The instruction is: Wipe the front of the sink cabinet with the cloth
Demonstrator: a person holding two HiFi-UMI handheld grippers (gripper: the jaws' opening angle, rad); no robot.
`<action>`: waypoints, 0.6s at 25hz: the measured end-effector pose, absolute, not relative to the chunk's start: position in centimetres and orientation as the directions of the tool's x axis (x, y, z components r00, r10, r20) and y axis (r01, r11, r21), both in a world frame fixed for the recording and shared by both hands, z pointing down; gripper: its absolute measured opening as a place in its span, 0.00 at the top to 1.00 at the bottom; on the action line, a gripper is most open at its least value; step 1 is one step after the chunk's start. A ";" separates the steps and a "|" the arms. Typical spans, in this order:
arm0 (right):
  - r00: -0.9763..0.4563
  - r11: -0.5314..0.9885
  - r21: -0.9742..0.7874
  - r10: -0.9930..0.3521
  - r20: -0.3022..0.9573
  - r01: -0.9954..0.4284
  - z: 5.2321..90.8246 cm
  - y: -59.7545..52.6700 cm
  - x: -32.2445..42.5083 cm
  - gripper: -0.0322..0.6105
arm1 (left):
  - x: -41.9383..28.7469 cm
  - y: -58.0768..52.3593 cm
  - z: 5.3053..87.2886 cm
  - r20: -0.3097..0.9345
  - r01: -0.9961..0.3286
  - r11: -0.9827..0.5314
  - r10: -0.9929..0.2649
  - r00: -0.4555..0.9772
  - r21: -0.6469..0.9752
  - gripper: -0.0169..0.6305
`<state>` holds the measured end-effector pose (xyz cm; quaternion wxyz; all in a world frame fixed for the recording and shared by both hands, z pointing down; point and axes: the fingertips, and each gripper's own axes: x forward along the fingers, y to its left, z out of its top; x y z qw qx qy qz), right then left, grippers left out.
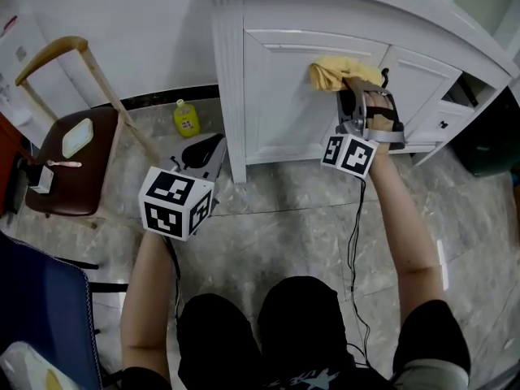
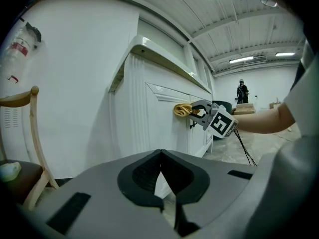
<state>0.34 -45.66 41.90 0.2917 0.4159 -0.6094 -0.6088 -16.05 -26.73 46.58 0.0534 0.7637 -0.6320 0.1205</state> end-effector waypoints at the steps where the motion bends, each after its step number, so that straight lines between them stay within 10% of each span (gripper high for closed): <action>1: -0.485 -0.083 0.985 -0.862 -0.148 -0.153 42.4 -45.7 0.2 0.85 | -16.0 -26.7 47.0 0.255 -0.978 -0.196 -0.951 0.173 -0.069 0.95; 15: -0.488 0.027 0.994 -0.872 -0.028 -0.105 52.7 -45.5 -0.1 0.85 | -16.1 -25.3 54.5 0.308 -0.982 -0.185 -0.937 0.163 -0.044 0.95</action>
